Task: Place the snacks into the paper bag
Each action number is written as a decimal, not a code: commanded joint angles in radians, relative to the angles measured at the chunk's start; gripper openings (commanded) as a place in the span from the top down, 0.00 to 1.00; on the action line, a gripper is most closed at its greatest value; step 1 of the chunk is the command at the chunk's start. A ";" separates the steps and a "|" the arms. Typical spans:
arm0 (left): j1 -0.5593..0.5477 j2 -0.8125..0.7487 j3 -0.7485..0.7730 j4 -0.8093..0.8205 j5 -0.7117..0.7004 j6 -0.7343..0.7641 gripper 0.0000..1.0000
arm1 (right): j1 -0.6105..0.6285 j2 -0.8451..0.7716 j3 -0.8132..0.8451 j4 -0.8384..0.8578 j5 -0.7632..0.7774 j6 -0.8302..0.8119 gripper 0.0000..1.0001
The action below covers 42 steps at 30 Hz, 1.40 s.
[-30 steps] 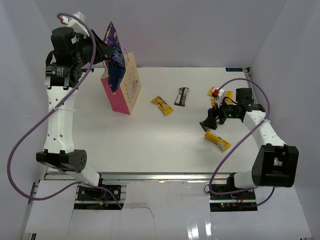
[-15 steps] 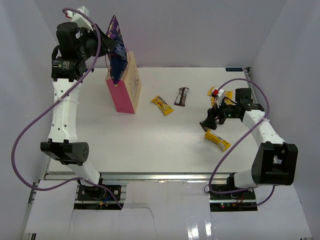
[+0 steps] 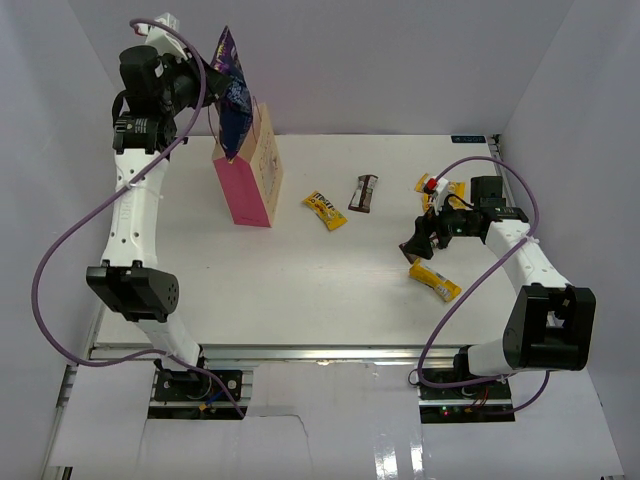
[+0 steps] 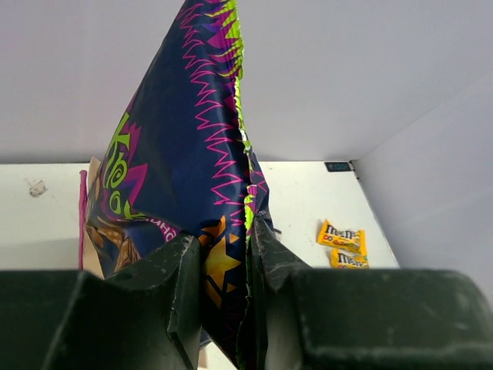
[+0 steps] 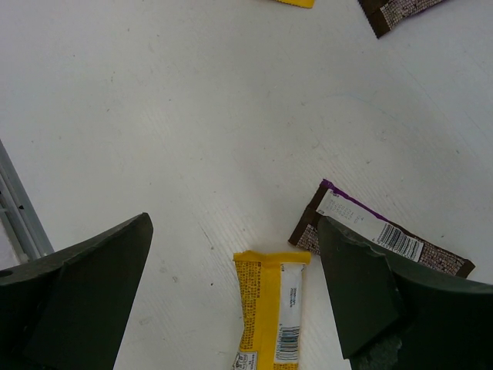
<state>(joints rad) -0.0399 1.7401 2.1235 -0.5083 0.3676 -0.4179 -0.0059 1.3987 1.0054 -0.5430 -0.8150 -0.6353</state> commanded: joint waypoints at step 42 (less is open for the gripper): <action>0.038 -0.085 -0.255 0.249 0.093 -0.029 0.18 | 0.036 -0.017 0.007 -0.023 -0.026 -0.050 0.06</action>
<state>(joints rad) -0.0082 1.7390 1.8397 -0.2581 0.4179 -0.4786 0.0017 1.3979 0.9985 -0.5480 -0.8257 -0.6510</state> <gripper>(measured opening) 0.814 0.940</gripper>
